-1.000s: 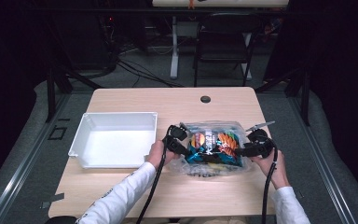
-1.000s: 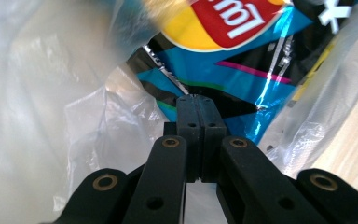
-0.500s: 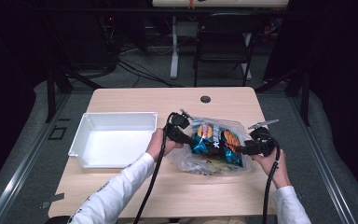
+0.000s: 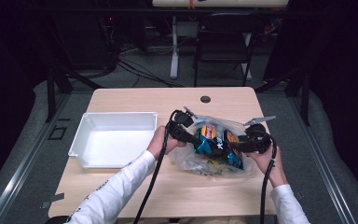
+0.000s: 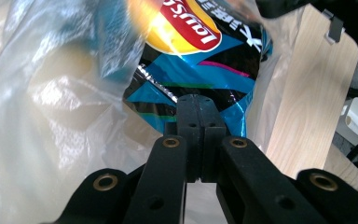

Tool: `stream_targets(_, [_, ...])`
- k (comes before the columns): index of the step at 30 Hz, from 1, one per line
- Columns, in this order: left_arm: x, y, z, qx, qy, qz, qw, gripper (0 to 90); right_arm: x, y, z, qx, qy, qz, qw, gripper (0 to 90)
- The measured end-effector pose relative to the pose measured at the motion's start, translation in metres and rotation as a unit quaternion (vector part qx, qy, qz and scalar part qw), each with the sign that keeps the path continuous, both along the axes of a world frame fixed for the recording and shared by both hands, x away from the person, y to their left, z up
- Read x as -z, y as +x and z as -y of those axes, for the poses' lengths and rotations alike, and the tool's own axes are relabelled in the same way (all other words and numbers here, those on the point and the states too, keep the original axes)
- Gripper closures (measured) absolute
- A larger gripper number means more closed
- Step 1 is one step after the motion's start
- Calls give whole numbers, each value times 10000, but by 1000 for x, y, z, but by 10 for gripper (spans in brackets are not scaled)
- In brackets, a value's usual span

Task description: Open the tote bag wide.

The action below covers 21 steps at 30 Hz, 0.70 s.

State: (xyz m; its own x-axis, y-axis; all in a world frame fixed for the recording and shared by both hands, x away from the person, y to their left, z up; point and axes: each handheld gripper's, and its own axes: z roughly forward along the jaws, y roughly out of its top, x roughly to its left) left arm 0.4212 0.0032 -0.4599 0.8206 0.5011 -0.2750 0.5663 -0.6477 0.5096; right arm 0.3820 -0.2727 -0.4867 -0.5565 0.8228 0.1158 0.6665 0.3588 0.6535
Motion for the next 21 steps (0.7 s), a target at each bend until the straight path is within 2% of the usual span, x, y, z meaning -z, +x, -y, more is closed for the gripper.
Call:
stream_targets(5, [8, -3, 2, 65, 23, -53, 10000, 900, -17, 18, -36, -340, -151, 319, 9988, 366])
stream_targets(7, [11, -3, 2, 63, 18, -38, 10000, 900, -20, 31, -53, -496, -506, 292, 9971, 324])
stream_targets(8, [12, -4, 2, 34, -10, -25, 10000, 900, -20, 39, -60, -569, -628, 319, 9959, 326])
stream_targets(9, [13, -3, 1, 69, -7, -23, 10000, 900, -20, 47, -66, -655, -670, 204, 9954, 326])
stream_targets(10, [14, -4, 0, 64, -28, -4, 10000, 900, -18, 56, -70, -711, -708, 148, 9948, 348])
stream_targets(11, [15, -4, 0, 62, 1, -30, 10000, 900, -17, 63, -73, -720, -780, 95, 9943, 432])
stream_targets(13, [19, -5, 0, 116, 73, 48, 9999, 900, -13, 77, -80, -811, -777, -142, 9936, 631])
stream_targets(14, [20, -5, -1, 128, 122, 46, 9998, 900, -11, 84, -83, -813, -771, -138, 9936, 749])
stream_targets(16, [23, -6, -1, 177, 107, 42, 9998, 900, -8, 92, -87, -846, -669, -225, 9939, 834])
stream_targets(17, [24, -7, -1, 150, 57, 17, 9999, 900, -7, 98, -91, -806, -748, -174, 9938, 862])
stream_targets(20, [26, -11, -1, 243, 67, 63, 9997, 900, 1, 112, -98, -765, -832, -345, 9930, 879])
stream_targets(21, [26, -12, -1, 268, 98, 91, 9996, 900, 5, 118, -99, -780, -992, -458, 9910, 882])
